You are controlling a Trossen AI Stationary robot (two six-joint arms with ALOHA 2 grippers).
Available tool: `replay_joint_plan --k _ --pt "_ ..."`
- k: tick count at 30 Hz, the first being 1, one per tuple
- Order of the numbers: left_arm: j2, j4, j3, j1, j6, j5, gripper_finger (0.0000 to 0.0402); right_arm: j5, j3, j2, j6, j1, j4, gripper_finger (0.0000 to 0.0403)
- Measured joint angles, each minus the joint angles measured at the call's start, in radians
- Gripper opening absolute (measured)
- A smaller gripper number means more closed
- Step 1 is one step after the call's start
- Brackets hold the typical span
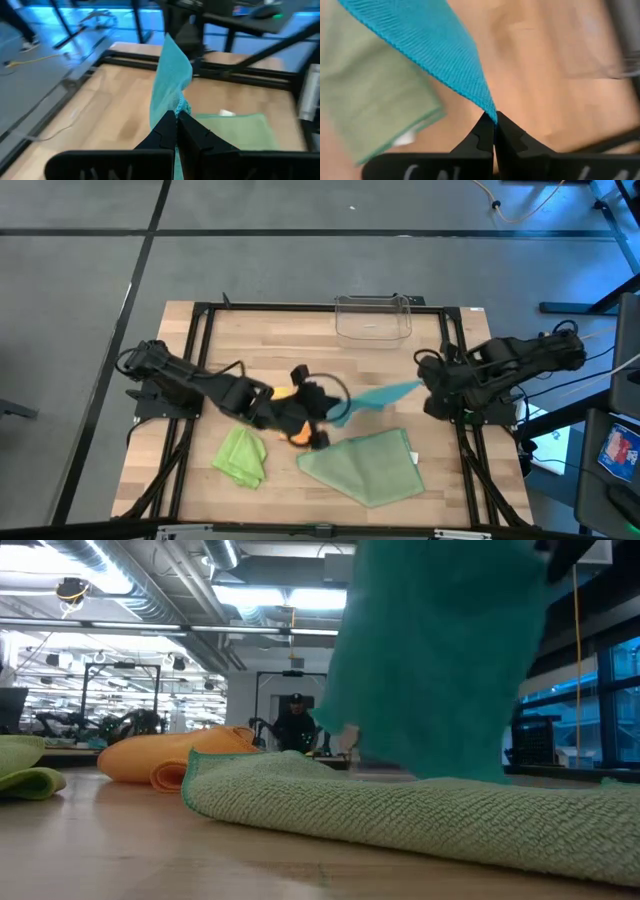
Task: Fold microfiber towels
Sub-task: Fold the blue microfiber cloth
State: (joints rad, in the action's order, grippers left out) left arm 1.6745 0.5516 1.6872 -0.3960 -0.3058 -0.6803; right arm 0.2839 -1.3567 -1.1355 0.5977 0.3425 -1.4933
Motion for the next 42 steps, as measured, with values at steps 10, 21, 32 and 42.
replay_joint_plan --k 10,21,32,42 --pt "0.0 0.012 0.008 -0.047 -0.004 -0.009 0.0 -0.039 -0.053 -0.002 0.081 0.155 -0.006 0.0001" --pt "0.002 0.271 -0.103 0.129 -0.206 -0.012 0.0 0.371 0.156 -0.01 0.078 0.064 0.042 0.0001" --pt "0.001 0.297 -0.127 0.238 -0.157 -0.01 0.0 0.588 0.426 -0.011 -0.043 -0.092 0.362 0.0001" --pt "0.001 0.305 -0.122 0.264 -0.155 -0.01 0.0 0.615 0.416 -0.01 -0.263 -0.17 0.505 0.0"
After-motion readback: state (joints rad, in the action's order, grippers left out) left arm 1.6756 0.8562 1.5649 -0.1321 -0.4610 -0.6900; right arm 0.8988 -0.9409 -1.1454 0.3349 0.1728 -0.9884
